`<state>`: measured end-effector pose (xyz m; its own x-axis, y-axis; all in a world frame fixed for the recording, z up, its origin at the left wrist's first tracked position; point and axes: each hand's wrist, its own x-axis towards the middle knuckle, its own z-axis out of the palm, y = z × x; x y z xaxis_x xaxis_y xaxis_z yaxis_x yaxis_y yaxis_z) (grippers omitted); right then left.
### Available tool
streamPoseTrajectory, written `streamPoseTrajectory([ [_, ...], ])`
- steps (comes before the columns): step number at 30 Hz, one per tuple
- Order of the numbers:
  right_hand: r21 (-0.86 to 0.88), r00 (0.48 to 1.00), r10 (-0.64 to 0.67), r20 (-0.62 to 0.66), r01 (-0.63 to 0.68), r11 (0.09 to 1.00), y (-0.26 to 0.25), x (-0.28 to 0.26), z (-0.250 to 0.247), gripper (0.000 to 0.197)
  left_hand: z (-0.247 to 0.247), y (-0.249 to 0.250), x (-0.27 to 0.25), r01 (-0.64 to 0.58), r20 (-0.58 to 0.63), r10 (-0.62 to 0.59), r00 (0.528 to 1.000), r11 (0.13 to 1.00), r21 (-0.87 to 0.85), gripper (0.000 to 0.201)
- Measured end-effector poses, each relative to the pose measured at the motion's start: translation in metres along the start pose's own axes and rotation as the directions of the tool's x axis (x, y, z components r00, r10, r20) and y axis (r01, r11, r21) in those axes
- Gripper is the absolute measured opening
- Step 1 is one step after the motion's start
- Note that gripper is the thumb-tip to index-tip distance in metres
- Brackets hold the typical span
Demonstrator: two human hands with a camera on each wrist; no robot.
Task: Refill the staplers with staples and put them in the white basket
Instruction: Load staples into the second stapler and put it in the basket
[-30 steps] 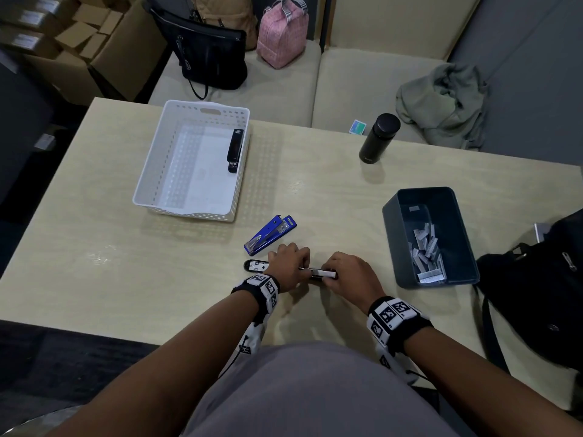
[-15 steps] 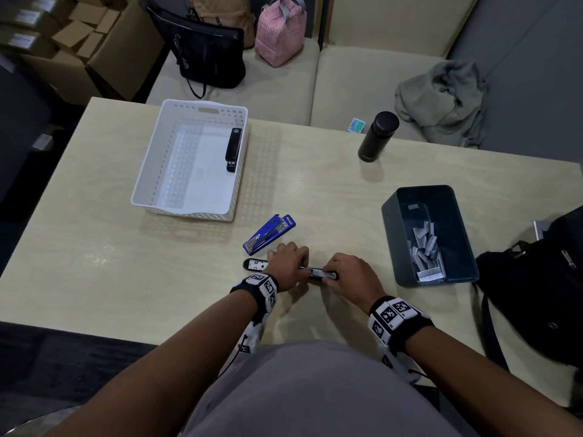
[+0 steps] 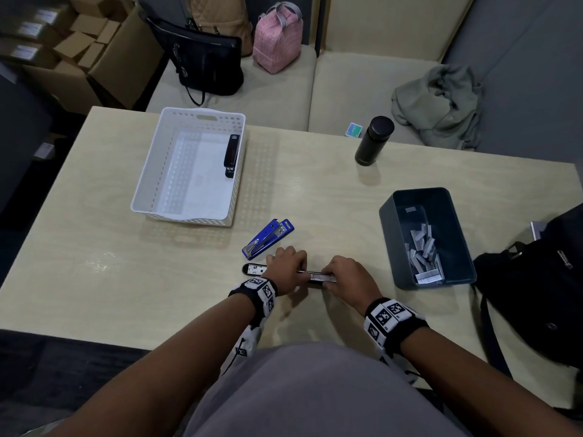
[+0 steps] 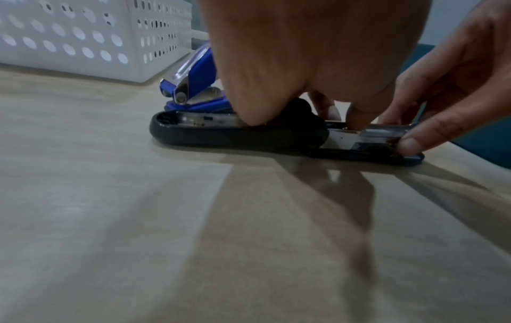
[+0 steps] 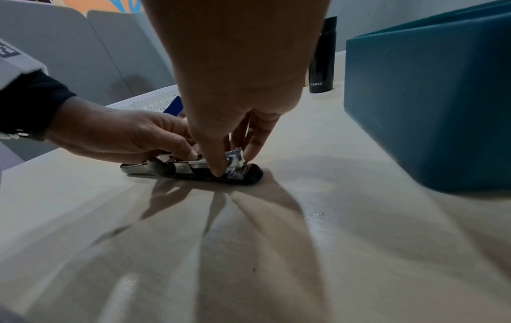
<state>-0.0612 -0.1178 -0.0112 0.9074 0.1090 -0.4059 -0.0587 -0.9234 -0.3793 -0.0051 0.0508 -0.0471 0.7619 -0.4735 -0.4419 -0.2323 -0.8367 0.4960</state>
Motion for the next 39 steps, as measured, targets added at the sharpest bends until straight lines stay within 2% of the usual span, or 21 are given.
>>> streamPoseTrajectory([
  [2, -0.012, 1.000, -0.004, 0.002, 0.004, 1.000, 0.001, 0.001, -0.001, 0.023, -0.004, -0.001, -0.001, -0.019, 0.034, 0.019, 0.999, 1.000, 0.004, 0.022],
  [5, -0.026, 1.000, 0.002, -0.015, -0.002, 1.000, 0.002, 0.002, -0.003, 0.023, -0.013, -0.008, -0.007, -0.100, 0.110, 0.093, 0.990, 0.993, 0.056, 0.035],
  [9, -0.050, 1.000, 0.016, -0.003, -0.016, 0.999, 0.006, 0.003, -0.005, 0.022, -0.024, -0.022, -0.017, -0.262, 0.152, 0.223, 0.963, 0.905, 0.335, 0.038],
  [15, -0.051, 1.000, 0.021, -0.011, -0.021, 0.998, 0.012, 0.001, -0.008, 0.023, -0.047, -0.012, -0.026, -0.350, 0.260, 0.258, 0.930, 0.838, 0.418, 0.043],
  [18, 0.026, 0.999, 0.017, -0.049, -0.015, 1.000, 0.014, -0.002, -0.010, 0.038, -0.061, 0.002, -0.024, -0.321, 0.278, 0.222, 0.935, 0.864, 0.389, 0.045],
  [20, 0.103, 0.998, 0.023, -0.066, -0.016, 0.995, 0.014, -0.004, -0.011, 0.047, -0.072, 0.014, -0.021, -0.236, 0.296, 0.131, 0.946, 0.904, 0.356, 0.041],
  [22, 0.174, 0.996, 0.047, -0.069, -0.035, 0.984, 0.015, -0.005, -0.012, 0.048, -0.080, 0.025, -0.015, -0.107, 0.308, 0.044, 0.950, 0.975, 0.193, 0.040],
  [24, 0.254, 0.997, 0.064, -0.049, -0.050, 0.966, 0.016, -0.005, -0.013, 0.048, -0.084, 0.036, -0.010, -0.090, 0.271, 0.064, 0.960, 0.992, 0.086, 0.039],
  [26, 0.348, 0.999, 0.047, -0.019, -0.038, 0.937, 0.019, -0.003, -0.012, 0.049, -0.083, 0.048, -0.005, -0.159, 0.178, 0.133, 0.975, 0.977, 0.140, 0.038],
  [28, 0.384, 1.000, 0.028, 0.007, -0.029, 0.923, 0.024, 0.000, -0.010, 0.055, -0.074, 0.056, -0.001, -0.202, 0.150, 0.174, 0.973, 0.960, 0.195, 0.039],
  [30, 0.370, 0.998, 0.048, 0.038, -0.058, 0.927, 0.031, 0.004, -0.006, 0.064, -0.060, 0.058, 0.003, -0.198, 0.192, 0.147, 0.970, 0.938, 0.283, 0.042],
  [33, 0.386, 0.986, 0.094, 0.136, -0.140, 0.912, 0.037, 0.006, -0.009, 0.072, -0.039, 0.048, 0.002, -0.184, 0.263, 0.056, 0.963, 0.850, 0.494, 0.050],
  [37, 0.345, 0.967, -0.032, 0.252, -0.059, 0.937, 0.032, 0.006, -0.021, 0.069, -0.025, 0.038, -0.002, -0.265, 0.230, 0.160, 0.960, 0.789, 0.555, 0.044],
  [39, 0.371, 0.953, -0.081, 0.293, -0.036, 0.928, 0.023, 0.008, -0.021, 0.053, -0.029, 0.036, -0.001, -0.309, 0.220, 0.225, 0.949, 0.796, 0.521, 0.042],
])
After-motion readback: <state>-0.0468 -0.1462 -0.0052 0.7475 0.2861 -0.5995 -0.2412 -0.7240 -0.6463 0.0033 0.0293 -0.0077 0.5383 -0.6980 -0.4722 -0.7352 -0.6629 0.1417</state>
